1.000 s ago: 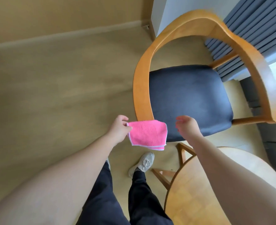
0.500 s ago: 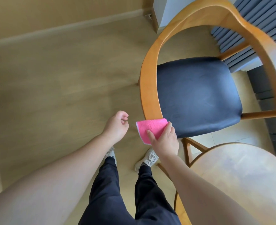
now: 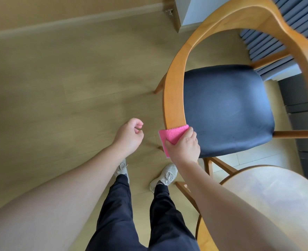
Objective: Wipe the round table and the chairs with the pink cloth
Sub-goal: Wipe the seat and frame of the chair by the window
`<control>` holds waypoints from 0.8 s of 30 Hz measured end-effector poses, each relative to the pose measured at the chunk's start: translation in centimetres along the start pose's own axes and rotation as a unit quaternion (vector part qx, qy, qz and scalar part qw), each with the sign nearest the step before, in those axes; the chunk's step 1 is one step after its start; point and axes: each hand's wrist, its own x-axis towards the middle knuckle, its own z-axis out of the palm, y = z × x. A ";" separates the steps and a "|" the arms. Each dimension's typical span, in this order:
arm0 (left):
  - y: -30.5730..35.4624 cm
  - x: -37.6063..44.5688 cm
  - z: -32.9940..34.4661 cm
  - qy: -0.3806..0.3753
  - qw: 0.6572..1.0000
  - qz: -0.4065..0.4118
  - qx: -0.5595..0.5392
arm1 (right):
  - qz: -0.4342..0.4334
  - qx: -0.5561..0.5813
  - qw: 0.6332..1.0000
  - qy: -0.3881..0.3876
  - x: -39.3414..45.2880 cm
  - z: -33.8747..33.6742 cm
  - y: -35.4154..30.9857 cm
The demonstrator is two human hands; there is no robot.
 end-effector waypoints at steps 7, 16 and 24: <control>0.2 1.2 -1.3 0.011 1.000 0.000 -0.010 | 0.022 0.013 1.000 0.001 3.8 -0.8 -4.0; 0.9 -0.4 -2.4 0.025 0.999 -0.024 -0.021 | 0.020 -0.017 0.999 -0.030 3.0 -1.0 -3.3; 2.4 0.3 -4.3 0.024 1.000 0.004 -0.014 | 0.014 -0.006 0.997 -0.073 2.5 -2.2 -2.6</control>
